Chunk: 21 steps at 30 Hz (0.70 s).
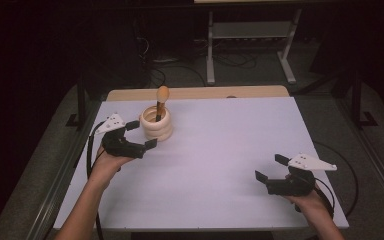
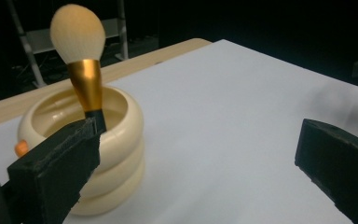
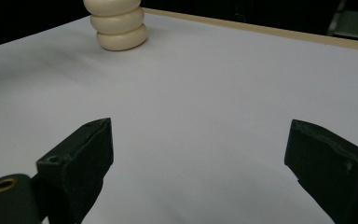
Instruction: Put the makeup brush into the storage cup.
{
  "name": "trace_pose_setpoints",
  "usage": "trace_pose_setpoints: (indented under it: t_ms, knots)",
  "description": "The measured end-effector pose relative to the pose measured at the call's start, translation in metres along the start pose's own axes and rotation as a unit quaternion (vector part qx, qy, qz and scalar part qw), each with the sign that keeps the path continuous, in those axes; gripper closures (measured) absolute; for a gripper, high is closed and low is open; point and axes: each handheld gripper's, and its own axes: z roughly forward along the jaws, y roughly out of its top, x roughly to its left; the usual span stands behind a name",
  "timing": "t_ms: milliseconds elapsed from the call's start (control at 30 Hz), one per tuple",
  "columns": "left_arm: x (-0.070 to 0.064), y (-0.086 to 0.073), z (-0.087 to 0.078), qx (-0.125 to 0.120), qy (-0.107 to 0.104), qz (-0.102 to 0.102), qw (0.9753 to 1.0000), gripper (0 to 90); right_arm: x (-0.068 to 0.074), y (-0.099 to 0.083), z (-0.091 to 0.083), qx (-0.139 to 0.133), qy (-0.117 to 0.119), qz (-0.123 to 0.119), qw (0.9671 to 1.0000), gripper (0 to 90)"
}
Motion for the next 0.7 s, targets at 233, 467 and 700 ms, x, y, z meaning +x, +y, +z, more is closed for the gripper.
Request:
trace_pose_setpoints:
  t_ms: [233, 467, 700]
  knots:
    - [-0.011, -0.010, -0.009, 0.000, -0.007, -0.001, 1.0000, 0.0, -0.001, 0.001, -0.003, -0.008, 0.003, 0.002, 1.0000, 7.0]
    - [-0.020, -0.021, -0.016, 0.001, -0.008, 0.000, 1.0000, 0.0, 0.000, 0.002, -0.003, -0.010, 0.006, 0.000, 0.9999, 7.0]
    - [-0.026, -0.031, -0.022, 0.003, -0.012, -0.002, 0.9999, 0.0, 0.000, 0.002, -0.002, -0.010, 0.005, -0.001, 0.9999, 7.0]
